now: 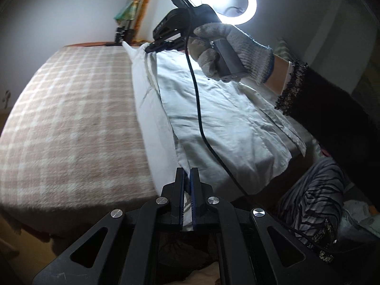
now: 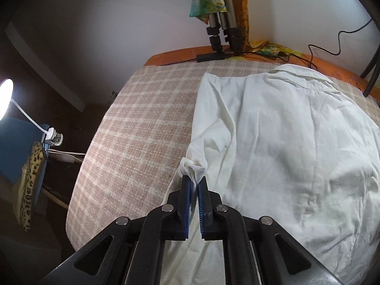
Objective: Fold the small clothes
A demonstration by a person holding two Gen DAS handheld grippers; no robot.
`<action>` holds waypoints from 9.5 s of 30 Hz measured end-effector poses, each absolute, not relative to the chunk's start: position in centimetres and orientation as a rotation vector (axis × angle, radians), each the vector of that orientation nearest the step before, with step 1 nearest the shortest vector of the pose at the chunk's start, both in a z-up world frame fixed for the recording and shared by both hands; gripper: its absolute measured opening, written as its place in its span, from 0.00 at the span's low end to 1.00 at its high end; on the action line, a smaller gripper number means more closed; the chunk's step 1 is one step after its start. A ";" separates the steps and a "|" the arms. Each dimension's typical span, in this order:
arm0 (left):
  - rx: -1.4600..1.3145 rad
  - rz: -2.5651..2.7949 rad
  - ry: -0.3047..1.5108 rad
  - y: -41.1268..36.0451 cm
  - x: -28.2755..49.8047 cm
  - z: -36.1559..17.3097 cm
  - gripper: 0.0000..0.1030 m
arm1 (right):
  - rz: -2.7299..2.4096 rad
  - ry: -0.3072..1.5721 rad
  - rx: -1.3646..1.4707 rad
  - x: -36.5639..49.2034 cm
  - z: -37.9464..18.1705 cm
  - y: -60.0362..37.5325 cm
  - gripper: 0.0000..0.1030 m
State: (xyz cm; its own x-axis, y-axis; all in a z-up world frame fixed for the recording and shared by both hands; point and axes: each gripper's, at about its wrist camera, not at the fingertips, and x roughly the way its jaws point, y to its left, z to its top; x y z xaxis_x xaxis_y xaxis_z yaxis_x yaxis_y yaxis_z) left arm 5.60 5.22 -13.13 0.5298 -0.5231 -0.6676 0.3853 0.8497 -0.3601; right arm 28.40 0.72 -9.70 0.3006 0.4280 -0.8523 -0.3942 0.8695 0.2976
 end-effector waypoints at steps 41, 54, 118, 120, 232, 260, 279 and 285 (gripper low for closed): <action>0.077 -0.629 1.013 -1.3 10.1 -15.7 0.11 | 0.572 1.031 -0.205 21.2 -13.4 -5.5 0.29; 0.070 -0.614 0.910 -1.9 9.8 -13.2 0.26 | 0.563 1.010 -0.066 21.1 -10.5 -9.0 0.38; -0.015 -0.787 0.903 -15.0 12.2 -12.3 0.60 | -0.033 0.979 0.267 5.8 -10.4 -49.5 0.06; -0.031 -0.779 0.911 -14.6 12.2 -12.6 0.60 | 0.012 0.940 0.274 5.6 -8.9 -47.9 0.06; -0.335 -0.789 1.066 -14.7 10.1 -19.0 0.06 | 0.370 1.049 0.238 21.7 -9.7 -35.6 0.27; -0.558 -0.898 1.089 -14.1 8.9 -19.4 0.03 | 0.529 1.212 0.252 4.7 -15.0 -32.3 0.02; 0.130 -0.734 0.773 -18.2 3.1 -15.7 0.41 | 0.446 1.088 0.323 3.7 -11.5 -38.8 0.40; 0.346 -0.753 0.651 -24.8 1.9 -16.7 0.71 | 0.390 0.950 0.415 3.7 -8.5 -42.4 0.50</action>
State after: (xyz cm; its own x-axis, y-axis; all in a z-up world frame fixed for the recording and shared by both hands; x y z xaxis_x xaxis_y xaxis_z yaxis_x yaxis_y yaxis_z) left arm 1.91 -24.77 -16.69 0.5486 -0.5187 -0.6557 0.7239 0.6871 0.0621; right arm 3.73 -42.36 -8.49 0.5246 0.4928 -0.6943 -0.1374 0.8538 0.5022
